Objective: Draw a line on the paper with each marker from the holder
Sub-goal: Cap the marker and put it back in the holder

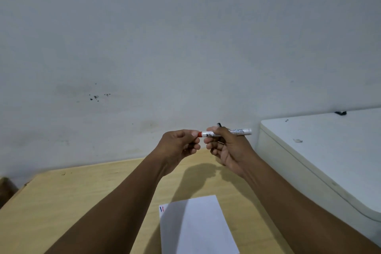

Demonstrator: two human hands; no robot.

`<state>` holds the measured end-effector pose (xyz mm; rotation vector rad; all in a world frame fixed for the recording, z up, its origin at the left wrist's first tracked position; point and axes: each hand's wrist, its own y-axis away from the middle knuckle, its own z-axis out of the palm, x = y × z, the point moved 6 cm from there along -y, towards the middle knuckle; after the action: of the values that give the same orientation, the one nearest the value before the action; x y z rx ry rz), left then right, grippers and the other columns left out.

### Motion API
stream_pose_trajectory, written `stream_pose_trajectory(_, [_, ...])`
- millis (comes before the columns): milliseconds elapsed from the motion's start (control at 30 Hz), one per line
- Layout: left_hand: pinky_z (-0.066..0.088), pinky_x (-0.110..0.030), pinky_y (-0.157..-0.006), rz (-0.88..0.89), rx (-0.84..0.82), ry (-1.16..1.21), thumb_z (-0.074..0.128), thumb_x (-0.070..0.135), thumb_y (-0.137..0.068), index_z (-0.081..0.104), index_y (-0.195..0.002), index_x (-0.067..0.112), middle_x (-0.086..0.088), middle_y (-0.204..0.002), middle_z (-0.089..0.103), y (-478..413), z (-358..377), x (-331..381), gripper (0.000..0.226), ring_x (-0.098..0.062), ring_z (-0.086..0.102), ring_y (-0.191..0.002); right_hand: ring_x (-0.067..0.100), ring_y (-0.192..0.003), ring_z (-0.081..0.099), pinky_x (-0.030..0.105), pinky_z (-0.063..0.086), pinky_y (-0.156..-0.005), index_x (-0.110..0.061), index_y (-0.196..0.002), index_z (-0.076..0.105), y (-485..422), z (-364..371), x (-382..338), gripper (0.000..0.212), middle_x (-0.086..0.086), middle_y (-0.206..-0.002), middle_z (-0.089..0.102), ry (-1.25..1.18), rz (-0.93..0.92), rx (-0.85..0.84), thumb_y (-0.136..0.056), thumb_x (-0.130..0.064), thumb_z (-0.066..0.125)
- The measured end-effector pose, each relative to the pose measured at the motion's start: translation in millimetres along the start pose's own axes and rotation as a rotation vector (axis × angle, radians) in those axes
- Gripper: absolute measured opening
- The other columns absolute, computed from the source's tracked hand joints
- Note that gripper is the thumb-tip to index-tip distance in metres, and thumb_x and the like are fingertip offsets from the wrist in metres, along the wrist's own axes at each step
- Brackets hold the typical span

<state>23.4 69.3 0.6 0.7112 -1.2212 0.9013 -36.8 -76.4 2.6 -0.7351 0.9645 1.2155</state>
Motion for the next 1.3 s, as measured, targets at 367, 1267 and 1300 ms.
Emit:
stream_pose_trajectory(367, [0.058, -0.028, -0.069, 0.204, 0.174, -0.306, 0.068, 0.007, -0.095, 0.076, -0.082, 0.008, -0.008, -0.072, 0.070, -56.5, 3.4, 31.9, 0.015, -0.021, 0.068, -0.068, 0.012, -0.032, 0.044, 0.017, 0.024, -0.032, -0.005, -0.109, 0.057, -40.4, -82.9, -41.2, 0.083, 0.014, -0.060, 0.063, 0.298, 0.150, 0.307, -0.082, -0.082, 0.046])
stream_pose_trajectory(1267, [0.046, -0.022, -0.079, 0.201, -0.148, -1.200, 0.064, 0.030, -0.097, 0.080, -0.111, 0.014, -0.002, -0.108, 0.078, -130.2, 76.3, 25.6, 0.026, -0.017, 0.068, -0.099, 0.020, -0.043, 0.057, 0.023, 0.036, -0.041, -0.009, -0.105, 0.062, -71.5, -127.0, -25.3, 0.038, 0.014, -0.073, 0.068, 0.571, 0.051, 0.325, -0.101, -0.045, 0.051])
stream_pose_trajectory(1300, [0.045, -0.025, -0.090, 0.163, -0.169, -1.190, 0.058, 0.030, -0.100, 0.077, -0.119, 0.014, -0.003, -0.123, 0.075, -132.1, 79.3, 18.8, 0.031, -0.019, 0.065, -0.114, 0.020, -0.043, 0.057, 0.023, 0.036, -0.041, -0.009, -0.105, 0.062, -71.9, -125.1, -25.0, 0.038, 0.013, -0.073, 0.069, 0.585, 0.048, 0.320, -0.101, -0.045, 0.051])
